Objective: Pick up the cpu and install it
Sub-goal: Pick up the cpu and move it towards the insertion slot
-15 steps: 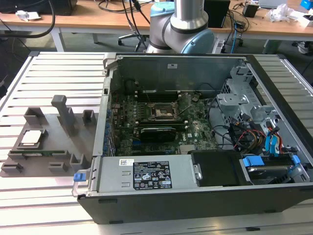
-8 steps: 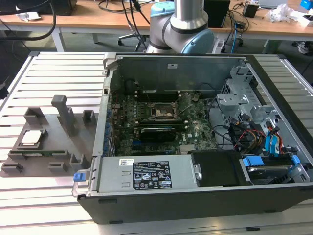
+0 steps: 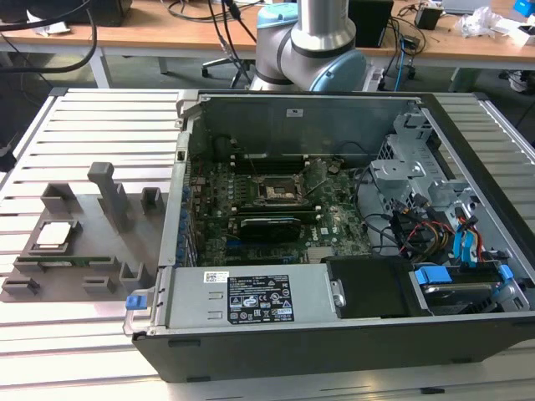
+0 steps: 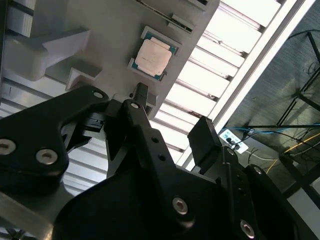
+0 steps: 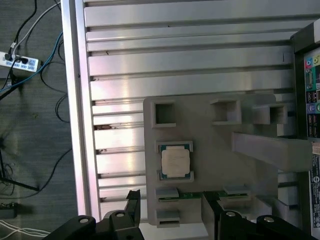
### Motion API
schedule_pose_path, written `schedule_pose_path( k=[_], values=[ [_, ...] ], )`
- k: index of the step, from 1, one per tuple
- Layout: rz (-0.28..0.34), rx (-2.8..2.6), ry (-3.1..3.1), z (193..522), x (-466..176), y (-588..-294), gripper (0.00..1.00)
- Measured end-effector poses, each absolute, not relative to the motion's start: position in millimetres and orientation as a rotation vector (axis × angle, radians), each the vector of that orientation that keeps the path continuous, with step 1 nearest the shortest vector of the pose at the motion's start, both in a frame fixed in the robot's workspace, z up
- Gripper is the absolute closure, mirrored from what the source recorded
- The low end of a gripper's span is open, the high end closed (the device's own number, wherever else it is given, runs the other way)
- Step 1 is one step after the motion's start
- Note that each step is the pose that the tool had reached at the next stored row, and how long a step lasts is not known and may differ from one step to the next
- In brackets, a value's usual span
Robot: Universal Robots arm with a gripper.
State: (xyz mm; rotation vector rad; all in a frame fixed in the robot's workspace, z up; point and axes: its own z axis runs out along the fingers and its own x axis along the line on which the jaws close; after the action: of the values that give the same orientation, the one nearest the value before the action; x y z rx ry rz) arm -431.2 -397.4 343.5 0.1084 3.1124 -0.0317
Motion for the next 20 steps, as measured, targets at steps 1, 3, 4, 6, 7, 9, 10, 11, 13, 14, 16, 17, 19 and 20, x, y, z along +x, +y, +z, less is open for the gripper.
schedule_pose_path(
  k=[1,3,4,6,7,9,10,11,13,14,16,17,19,20],
  values=[
    [-0.032,0.108,3.112,342.8,-431.1,-397.4,0.4],
    [-0.032,0.108,3.112,341.5,-431.2,-397.4,0.4],
    [-0.032,0.108,3.112,340.6,-431.1,-397.4,0.4],
    [-0.032,0.108,3.112,339.7,-431.1,-397.4,0.4],
    [-0.032,0.108,3.112,339.0,-431.1,-397.5,0.4],
    [-0.032,0.108,3.112,337.8,-431.1,-397.4,0.4],
    [-0.032,0.108,3.112,337.4,-431.1,-397.4,0.4],
    [-0.032,0.108,3.112,336.9,-431.1,-397.4,0.4],
    [-0.032,0.108,3.112,335.6,-431.1,-397.4,0.4],
    [-0.032,0.108,3.112,335.2,-431.1,-397.4,0.4],
    [-0.032,0.108,3.112,334.5,-431.1,-397.4,0.4],
    [-0.032,0.108,3.112,334.1,-431.1,-397.4,0.4],
    [-0.032,0.108,3.112,333.4,-431.1,-397.4,0.4],
    [-0.032,0.108,3.112,333.1,-431.1,-397.4,0.4]
  ],
)
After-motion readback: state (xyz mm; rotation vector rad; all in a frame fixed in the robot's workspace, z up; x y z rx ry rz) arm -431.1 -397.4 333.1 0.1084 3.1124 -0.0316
